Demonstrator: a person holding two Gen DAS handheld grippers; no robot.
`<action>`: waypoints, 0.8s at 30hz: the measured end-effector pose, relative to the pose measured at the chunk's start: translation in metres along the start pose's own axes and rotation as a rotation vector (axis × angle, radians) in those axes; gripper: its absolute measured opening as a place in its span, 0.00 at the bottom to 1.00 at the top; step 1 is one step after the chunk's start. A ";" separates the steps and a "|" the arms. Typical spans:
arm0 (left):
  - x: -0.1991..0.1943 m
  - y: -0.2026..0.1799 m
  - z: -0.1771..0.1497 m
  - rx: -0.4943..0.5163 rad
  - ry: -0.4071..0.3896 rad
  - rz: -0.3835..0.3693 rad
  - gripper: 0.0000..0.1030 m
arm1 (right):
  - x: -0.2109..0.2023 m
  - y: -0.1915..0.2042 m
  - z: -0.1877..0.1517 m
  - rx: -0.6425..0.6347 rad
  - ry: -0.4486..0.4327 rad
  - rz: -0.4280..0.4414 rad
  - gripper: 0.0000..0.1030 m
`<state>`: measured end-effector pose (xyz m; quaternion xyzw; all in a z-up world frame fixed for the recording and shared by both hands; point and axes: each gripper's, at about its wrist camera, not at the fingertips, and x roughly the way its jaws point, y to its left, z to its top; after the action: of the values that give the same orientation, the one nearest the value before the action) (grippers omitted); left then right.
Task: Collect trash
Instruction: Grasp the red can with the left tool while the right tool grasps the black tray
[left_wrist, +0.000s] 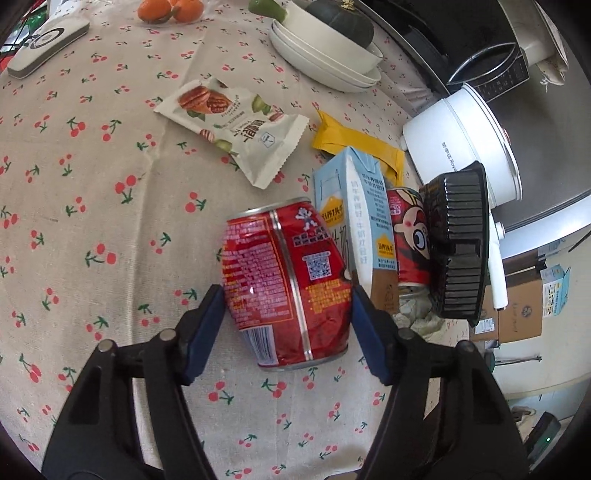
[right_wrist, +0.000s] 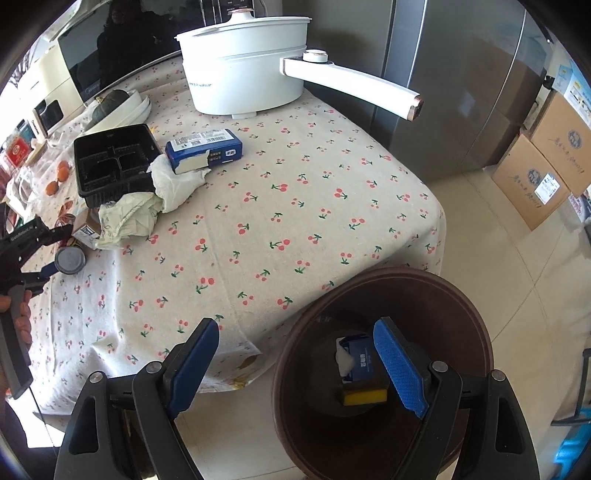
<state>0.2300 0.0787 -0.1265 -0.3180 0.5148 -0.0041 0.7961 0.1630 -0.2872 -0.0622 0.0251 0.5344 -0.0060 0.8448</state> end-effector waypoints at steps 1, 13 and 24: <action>-0.002 0.000 -0.001 0.012 0.006 0.007 0.67 | -0.003 0.006 0.003 0.000 -0.010 0.013 0.85; -0.048 0.037 0.000 0.114 0.021 0.078 0.67 | -0.008 0.160 0.047 -0.239 -0.170 0.042 0.84; -0.073 0.052 0.004 0.215 -0.005 0.108 0.67 | 0.055 0.244 0.097 -0.426 -0.186 -0.203 0.64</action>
<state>0.1821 0.1467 -0.0929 -0.2026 0.5261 -0.0154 0.8258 0.2837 -0.0472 -0.0616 -0.2081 0.4432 0.0198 0.8717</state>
